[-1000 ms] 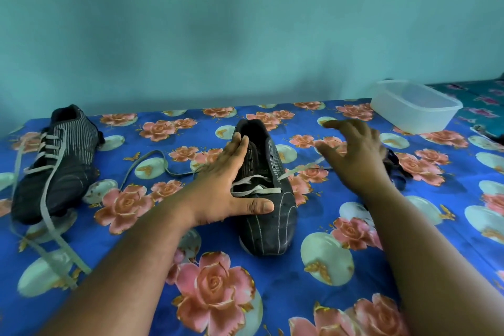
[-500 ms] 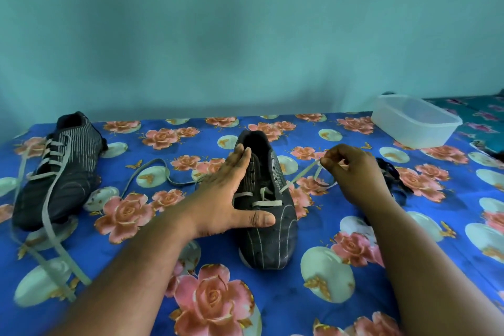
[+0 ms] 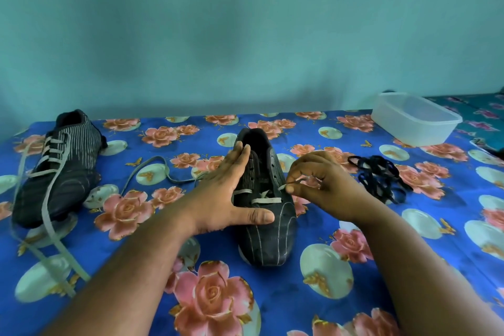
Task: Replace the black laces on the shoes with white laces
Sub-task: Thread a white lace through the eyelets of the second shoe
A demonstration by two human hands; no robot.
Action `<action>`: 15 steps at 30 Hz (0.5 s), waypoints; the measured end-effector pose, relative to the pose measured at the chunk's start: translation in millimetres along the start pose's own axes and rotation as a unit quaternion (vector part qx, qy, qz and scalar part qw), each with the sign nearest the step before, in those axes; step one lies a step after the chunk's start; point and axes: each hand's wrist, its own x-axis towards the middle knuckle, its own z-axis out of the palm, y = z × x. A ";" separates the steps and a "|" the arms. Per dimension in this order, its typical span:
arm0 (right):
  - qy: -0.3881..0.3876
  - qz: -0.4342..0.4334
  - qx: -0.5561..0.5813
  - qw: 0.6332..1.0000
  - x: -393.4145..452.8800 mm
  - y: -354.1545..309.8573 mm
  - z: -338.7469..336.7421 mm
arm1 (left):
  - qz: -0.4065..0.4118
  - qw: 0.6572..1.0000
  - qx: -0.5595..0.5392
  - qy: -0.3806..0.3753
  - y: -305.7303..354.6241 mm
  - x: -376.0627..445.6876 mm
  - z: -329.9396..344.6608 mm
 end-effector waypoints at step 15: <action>-0.001 0.052 0.077 0.996 -2.2 1.9 -9.2 | -0.014 0.990 -0.074 0.116 1.3 -3.4 -10.5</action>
